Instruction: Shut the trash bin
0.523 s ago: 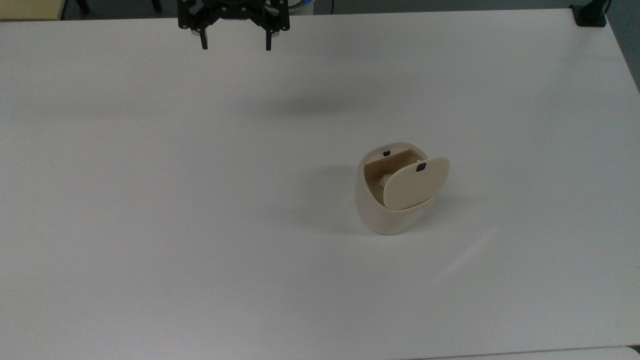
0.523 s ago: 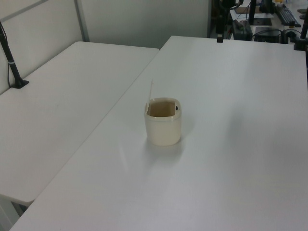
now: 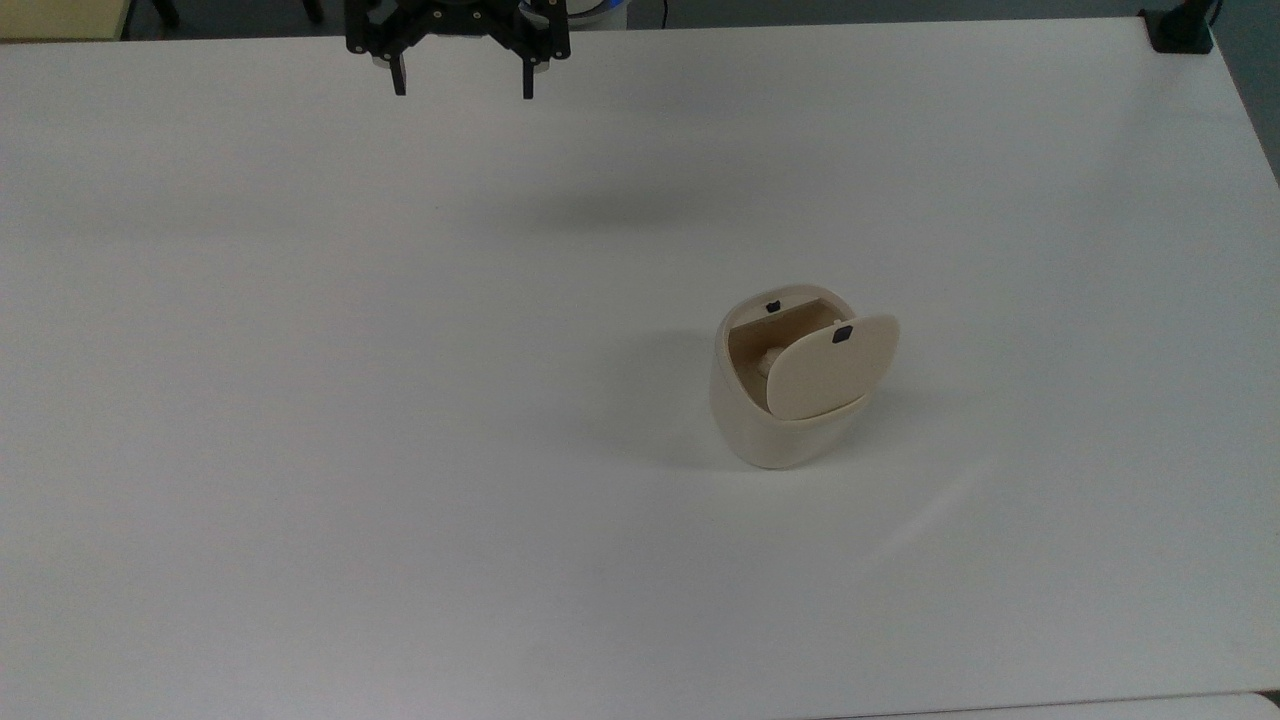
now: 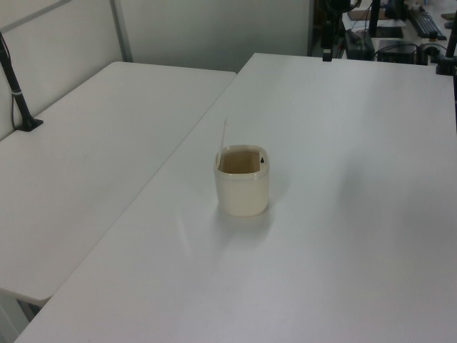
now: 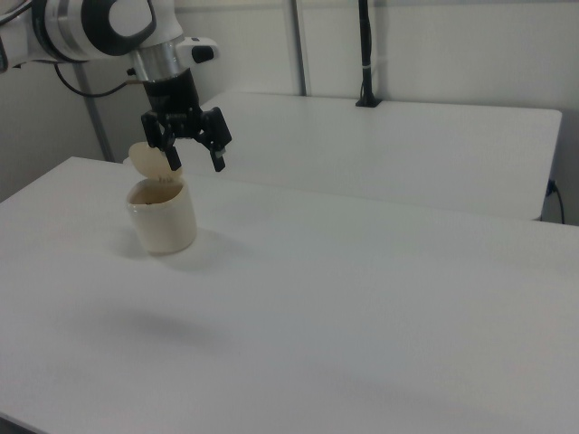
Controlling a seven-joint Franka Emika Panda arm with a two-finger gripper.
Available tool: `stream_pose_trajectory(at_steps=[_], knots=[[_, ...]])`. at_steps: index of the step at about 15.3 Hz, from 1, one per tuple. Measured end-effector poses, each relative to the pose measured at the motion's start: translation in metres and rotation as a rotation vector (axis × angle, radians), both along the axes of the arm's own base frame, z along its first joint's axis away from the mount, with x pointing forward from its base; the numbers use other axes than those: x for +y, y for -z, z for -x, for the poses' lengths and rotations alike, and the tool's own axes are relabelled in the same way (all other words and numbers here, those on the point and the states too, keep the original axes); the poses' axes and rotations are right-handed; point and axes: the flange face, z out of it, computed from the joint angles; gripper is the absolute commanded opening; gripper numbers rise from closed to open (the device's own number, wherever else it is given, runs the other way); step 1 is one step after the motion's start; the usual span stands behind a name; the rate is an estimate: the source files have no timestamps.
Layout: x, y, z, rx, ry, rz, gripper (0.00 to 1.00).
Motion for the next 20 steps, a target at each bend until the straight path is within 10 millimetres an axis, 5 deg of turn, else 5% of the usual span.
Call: stream_pose_trajectory(at_steps=[2, 3, 4, 5, 7, 20], knots=[[0.0000, 0.0000, 0.0000, 0.000, 0.000, 0.000, 0.93], [0.0000, 0.0000, 0.0000, 0.000, 0.000, 0.000, 0.75], [0.0000, 0.0000, 0.0000, 0.000, 0.000, 0.000, 0.45], [0.0000, 0.0001, 0.0000, 0.000, 0.000, 0.000, 0.26], [0.0003, 0.0002, 0.0000, 0.000, 0.000, -0.002, 0.00], [0.0094, -0.0001, -0.0044, -0.032, -0.007, -0.057, 0.00]])
